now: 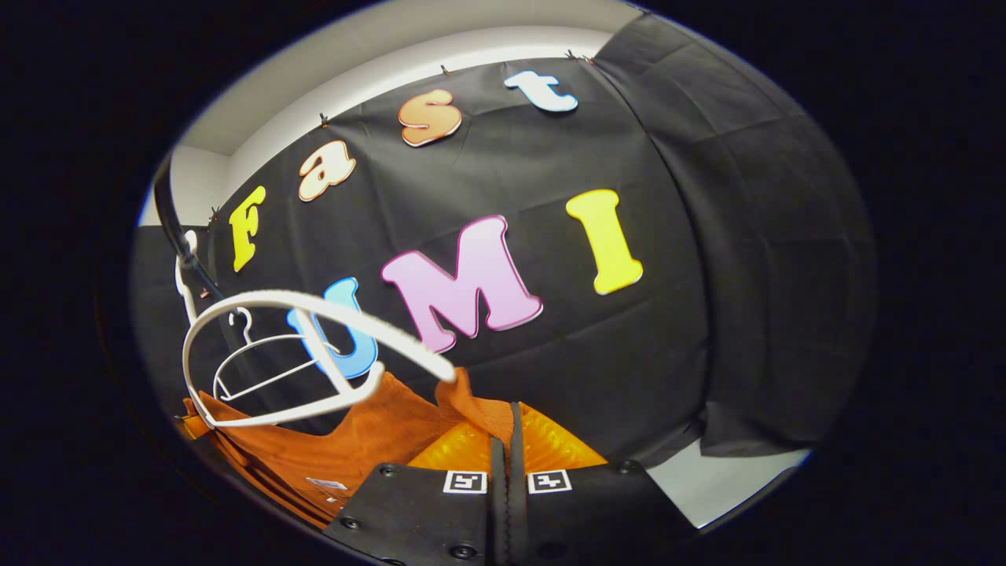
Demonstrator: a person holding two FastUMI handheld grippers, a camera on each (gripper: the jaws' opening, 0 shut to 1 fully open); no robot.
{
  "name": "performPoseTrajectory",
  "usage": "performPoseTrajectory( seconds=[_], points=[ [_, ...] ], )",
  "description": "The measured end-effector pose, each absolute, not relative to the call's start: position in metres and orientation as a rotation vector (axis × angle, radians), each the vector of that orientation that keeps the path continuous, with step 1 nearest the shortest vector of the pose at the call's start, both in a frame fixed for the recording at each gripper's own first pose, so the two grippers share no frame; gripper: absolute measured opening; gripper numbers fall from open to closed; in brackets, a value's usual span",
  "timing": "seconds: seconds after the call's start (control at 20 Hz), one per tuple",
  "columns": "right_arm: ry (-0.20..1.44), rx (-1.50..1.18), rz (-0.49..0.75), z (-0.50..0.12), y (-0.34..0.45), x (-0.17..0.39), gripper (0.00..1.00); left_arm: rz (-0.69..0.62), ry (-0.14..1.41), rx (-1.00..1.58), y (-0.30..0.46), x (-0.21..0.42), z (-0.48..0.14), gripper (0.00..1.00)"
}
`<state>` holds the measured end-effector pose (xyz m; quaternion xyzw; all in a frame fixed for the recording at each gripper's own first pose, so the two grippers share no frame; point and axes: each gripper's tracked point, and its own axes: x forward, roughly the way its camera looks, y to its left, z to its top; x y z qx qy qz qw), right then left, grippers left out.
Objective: Grasp the clothes on the hanger with both hands and then place them into the laundry hamper below.
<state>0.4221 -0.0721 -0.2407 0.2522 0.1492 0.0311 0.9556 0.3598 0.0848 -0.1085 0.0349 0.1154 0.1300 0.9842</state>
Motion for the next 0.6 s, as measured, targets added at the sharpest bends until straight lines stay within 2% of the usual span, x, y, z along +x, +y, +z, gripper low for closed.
performPoseTrajectory(
  seconds=[0.15,0.35,0.6],
  points=[
    [0.366,0.538,0.14,-0.26,-0.031,0.395,0.04,0.27,0.284,0.073,0.095,0.348,-0.138,0.05],
    [0.381,0.53,0.28,-0.248,0.026,0.36,0.04,0.203,0.324,0.057,0.078,0.337,-0.164,0.05],
    [0.353,0.526,0.444,-0.205,0.087,0.332,0.04,0.066,0.298,-0.002,0.02,0.334,-0.148,0.05]
  ],
)
